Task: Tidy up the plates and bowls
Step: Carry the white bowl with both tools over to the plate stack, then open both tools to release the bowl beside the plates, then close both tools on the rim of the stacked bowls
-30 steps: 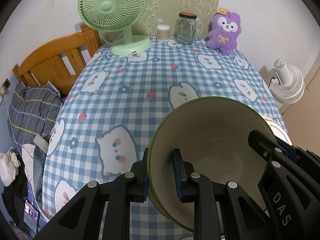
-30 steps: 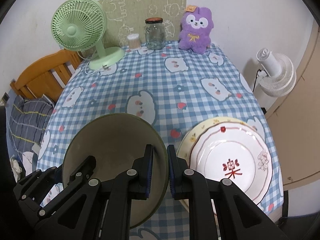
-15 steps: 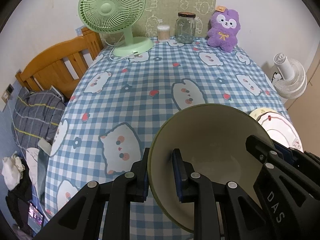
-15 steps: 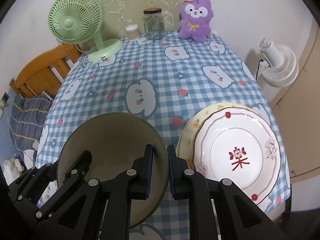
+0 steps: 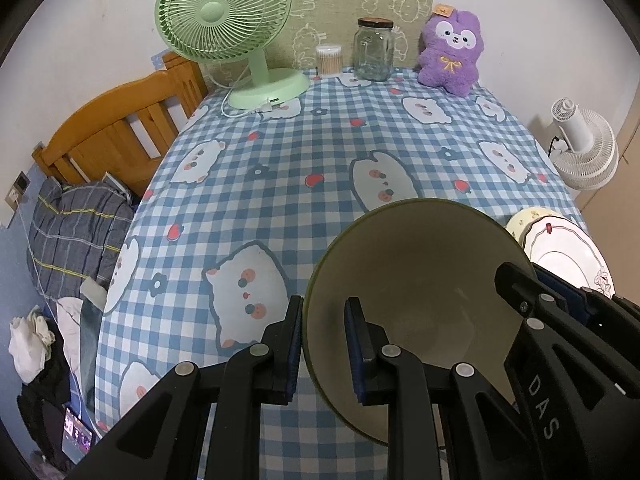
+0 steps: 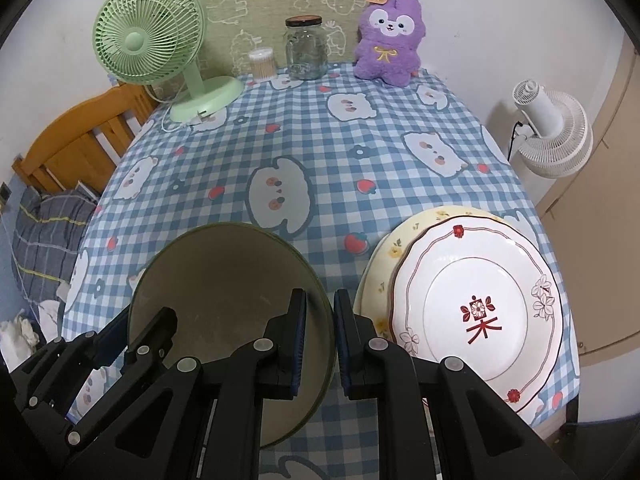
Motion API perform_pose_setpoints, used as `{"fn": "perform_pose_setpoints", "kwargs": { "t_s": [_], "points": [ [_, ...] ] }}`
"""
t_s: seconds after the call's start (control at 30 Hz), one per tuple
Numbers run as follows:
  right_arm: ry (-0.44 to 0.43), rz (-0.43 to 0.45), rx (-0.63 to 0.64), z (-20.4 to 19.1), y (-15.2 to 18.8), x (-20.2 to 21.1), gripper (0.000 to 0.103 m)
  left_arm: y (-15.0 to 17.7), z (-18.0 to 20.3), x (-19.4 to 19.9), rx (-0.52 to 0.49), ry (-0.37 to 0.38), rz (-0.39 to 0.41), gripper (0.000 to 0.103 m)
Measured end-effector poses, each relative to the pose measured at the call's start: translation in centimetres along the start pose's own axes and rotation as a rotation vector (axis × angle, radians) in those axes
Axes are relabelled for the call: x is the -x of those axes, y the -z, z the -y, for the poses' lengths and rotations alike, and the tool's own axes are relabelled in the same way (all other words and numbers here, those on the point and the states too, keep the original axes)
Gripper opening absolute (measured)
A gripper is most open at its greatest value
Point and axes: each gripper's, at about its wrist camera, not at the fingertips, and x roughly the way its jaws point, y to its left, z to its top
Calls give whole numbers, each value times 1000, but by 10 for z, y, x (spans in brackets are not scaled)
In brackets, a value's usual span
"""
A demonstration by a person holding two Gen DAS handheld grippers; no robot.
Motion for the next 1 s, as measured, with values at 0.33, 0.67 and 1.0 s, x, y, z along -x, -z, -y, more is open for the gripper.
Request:
{"fn": "perform_pose_setpoints", "kwargs": {
  "t_s": [0.33, 0.67, 1.0],
  "points": [
    [12, -16, 13, -2, -5, -4, 20, -2, 0, -3, 7, 37, -3, 30],
    [27, -15, 17, 2, -7, -1, 75, -3, -5, 8, 5, 96, 9, 70],
    [16, -26, -2, 10, -6, 10, 76, -1, -8, 14, 1, 122, 17, 80]
  ]
}}
